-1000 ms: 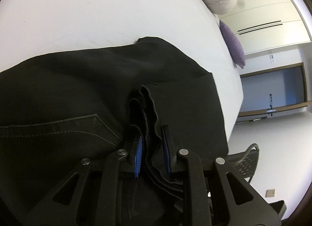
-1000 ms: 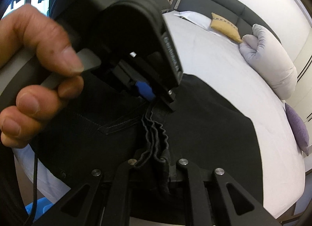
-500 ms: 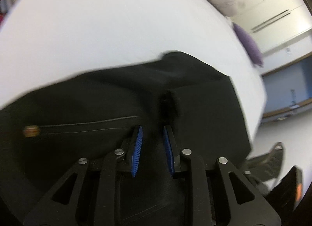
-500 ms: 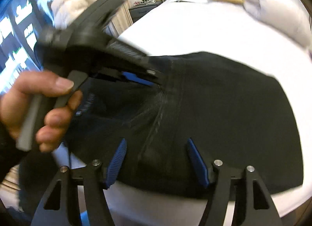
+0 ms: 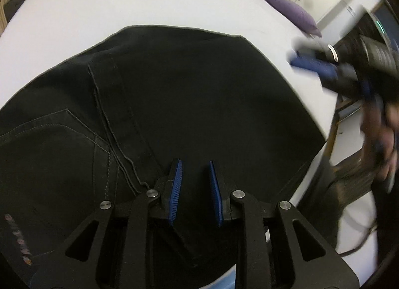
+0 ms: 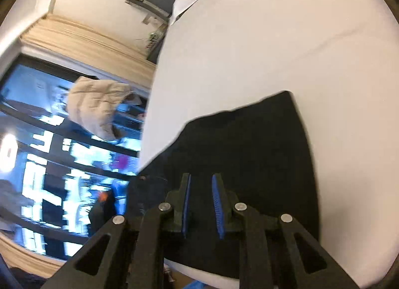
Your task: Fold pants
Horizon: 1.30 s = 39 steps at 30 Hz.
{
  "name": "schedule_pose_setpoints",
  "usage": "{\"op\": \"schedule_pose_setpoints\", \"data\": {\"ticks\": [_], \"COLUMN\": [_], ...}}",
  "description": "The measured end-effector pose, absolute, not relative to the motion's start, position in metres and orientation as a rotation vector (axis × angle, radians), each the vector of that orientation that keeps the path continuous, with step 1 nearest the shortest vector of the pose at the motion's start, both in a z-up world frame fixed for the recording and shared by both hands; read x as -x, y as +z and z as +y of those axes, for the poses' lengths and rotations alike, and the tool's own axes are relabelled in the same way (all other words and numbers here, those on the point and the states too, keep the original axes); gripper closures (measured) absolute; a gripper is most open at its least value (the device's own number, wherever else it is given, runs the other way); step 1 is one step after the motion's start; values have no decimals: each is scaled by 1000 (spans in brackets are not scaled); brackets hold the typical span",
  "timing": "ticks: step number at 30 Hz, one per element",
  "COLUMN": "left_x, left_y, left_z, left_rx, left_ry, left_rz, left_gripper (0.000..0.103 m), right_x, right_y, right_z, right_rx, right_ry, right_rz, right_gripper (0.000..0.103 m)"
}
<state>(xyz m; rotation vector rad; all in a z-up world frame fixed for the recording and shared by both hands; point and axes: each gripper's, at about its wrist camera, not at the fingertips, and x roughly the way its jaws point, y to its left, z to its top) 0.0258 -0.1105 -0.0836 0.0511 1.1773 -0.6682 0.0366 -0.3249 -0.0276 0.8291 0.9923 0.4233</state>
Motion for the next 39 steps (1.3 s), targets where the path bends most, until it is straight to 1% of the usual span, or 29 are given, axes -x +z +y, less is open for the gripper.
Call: {"op": "schedule_pose_setpoints", "data": {"ticks": [6, 7, 9, 16, 19, 22, 23, 26, 29, 30, 32, 35, 37, 38, 39], "left_x": [-14, -12, -8, -9, -11, -9, -6, 1, 6, 7, 6, 5, 4, 3, 2], "left_y": [-82, -82, -82, -81, -83, -82, -83, -80, -77, -77, -78, -79, -81, -82, -84], "left_z": [-98, -97, -98, -112, -100, -98, -100, -102, -104, -104, -104, -103, -102, -101, -99], "left_rx": [-54, -58, -69, -41, -43, -45, -50, -93, -113, -113, -107, -87, -69, -59, -41], "left_ry": [-693, -693, -693, -710, -712, -712, -710, -699, -689, -688, -689, -692, -699, -703, -711], "left_rz": [1156, 1149, 1138, 1140, 1139, 1135, 1133, 1122, 1112, 1111, 1114, 1119, 1120, 1121, 1122], "left_gripper": [82, 82, 82, 82, 82, 82, 82, 82, 82, 82, 82, 82, 82, 82, 82], "right_x": [-85, -83, -78, -28, 4, 30, 39, 50, 25, 14, -14, -57, -79, -90, -101], "right_y": [-91, -105, -121, -114, -110, -102, -96, -79, -58, -56, -61, -94, -116, -121, -126], "right_z": [-339, -337, -339, -334, -333, -337, -341, -357, -361, -361, -357, -352, -354, -356, -360], "right_rx": [-1025, -1061, -1110, -1002, -992, -998, -979, -948, -935, -932, -935, -991, -1033, -1061, -1101], "right_ry": [396, 395, 405, 512, 534, 523, 511, 495, 535, 548, 596, 585, 586, 591, 590], "right_rz": [1056, 1084, 1115, 1182, 1174, 1182, 1179, 1148, 1079, 1067, 1070, 1161, 1203, 1203, 1193], "right_gripper": [83, 87, 100, 99, 99, 96, 93, 74, 67, 63, 60, 58, 68, 75, 76]}}
